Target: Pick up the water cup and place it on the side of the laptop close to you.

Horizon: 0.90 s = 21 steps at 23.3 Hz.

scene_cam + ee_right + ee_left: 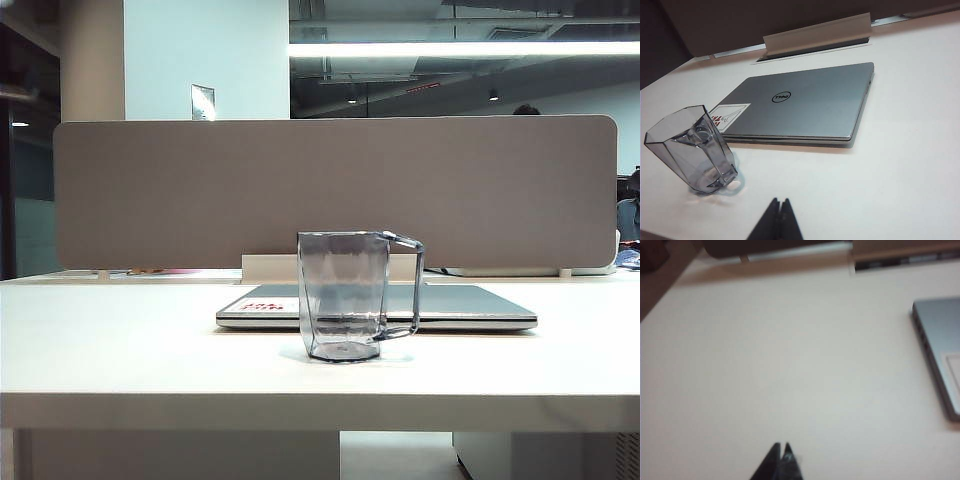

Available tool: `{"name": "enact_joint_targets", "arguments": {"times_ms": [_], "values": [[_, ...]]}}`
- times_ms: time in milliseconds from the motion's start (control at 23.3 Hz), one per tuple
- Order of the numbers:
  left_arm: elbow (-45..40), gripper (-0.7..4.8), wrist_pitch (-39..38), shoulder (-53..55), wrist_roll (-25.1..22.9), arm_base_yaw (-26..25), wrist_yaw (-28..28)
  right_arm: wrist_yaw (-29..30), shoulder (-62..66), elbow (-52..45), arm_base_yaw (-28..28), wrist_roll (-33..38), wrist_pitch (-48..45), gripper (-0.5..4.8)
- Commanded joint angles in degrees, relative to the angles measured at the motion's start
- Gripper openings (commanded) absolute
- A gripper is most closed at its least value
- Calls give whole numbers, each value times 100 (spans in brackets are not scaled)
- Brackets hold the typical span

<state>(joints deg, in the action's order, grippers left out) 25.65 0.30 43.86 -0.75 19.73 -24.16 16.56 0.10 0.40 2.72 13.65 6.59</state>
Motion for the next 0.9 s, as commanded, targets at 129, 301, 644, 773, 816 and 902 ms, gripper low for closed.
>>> {"name": "enact_joint_targets", "arguments": {"times_ms": [129,301,644,773,816,902], "values": [[-1145,-6,1093,-1338,-28,-264,415,11,-4,-20,4,-15,-59,-1],[-1635,-6,1093,-2090,175,-1058,1510,9,-4,-20,4,-15,-59,-1],[-2256,-6,1097,-3523,136,-1790,2050,11,-4,-20,2,-15,-59,-1],[-2422,-6,1097,-3838,136,-1919,2057,11,-4,-20,2,-15,-61,-1],[-2524,-5,1091,-3991,116,-1950,2055,11,-4,-20,2,-15,-57,-1],[-2520,-6,898,-4153,22,-1952,2055,11,-7,-20,2,-15,-59,-1]]}}
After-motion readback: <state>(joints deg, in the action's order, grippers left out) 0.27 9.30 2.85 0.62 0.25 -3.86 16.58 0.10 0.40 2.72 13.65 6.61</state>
